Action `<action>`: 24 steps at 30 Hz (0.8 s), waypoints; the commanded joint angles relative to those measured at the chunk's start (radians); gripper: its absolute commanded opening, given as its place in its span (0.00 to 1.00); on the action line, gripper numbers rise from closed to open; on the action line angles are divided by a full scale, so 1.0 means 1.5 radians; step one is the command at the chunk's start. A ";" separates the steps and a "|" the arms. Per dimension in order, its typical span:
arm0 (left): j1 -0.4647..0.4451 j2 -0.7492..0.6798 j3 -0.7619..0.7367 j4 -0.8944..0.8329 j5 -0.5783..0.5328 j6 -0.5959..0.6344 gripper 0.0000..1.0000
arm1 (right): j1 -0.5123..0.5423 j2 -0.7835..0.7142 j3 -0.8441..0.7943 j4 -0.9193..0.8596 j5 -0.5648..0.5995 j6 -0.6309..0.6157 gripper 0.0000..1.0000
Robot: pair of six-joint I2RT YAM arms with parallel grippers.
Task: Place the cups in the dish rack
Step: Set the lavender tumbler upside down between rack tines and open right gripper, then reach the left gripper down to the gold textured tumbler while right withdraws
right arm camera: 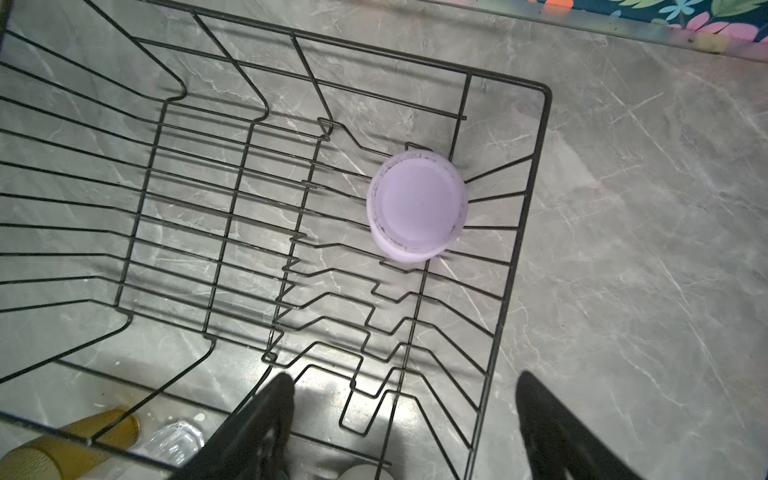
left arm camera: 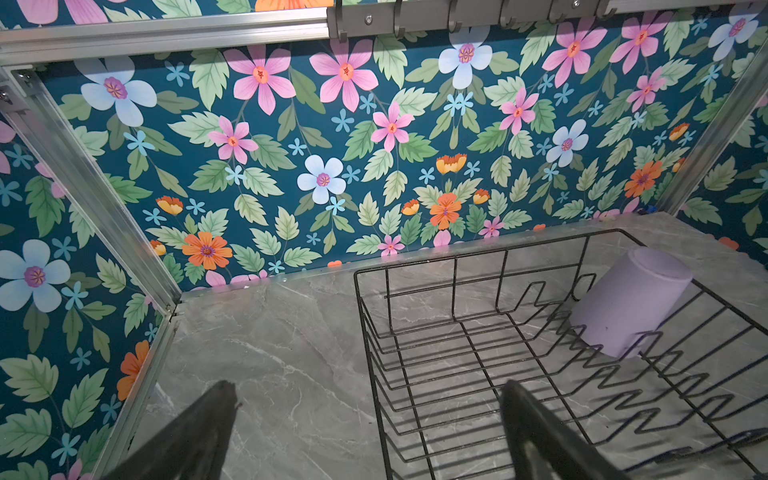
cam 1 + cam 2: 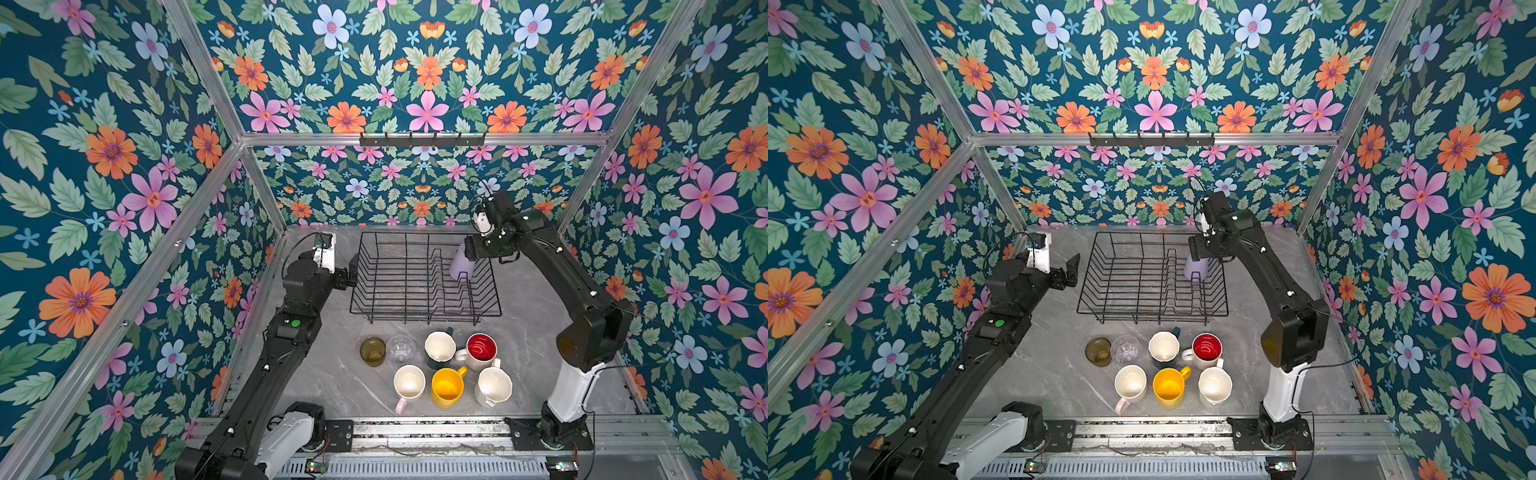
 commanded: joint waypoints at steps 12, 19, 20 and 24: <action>0.000 0.000 0.058 -0.128 -0.056 -0.072 0.96 | 0.039 -0.249 -0.286 0.132 -0.021 0.094 0.83; 0.000 -0.037 0.099 -0.354 -0.051 -0.122 0.87 | 0.041 -0.351 -0.427 0.202 -0.023 0.134 0.83; 0.001 -0.041 0.103 -0.383 -0.044 -0.129 0.86 | 0.041 -0.358 -0.436 0.208 -0.019 0.135 0.83; 0.000 -0.054 0.102 -0.485 0.011 -0.165 0.81 | 0.041 -0.370 -0.442 0.218 -0.002 0.131 0.83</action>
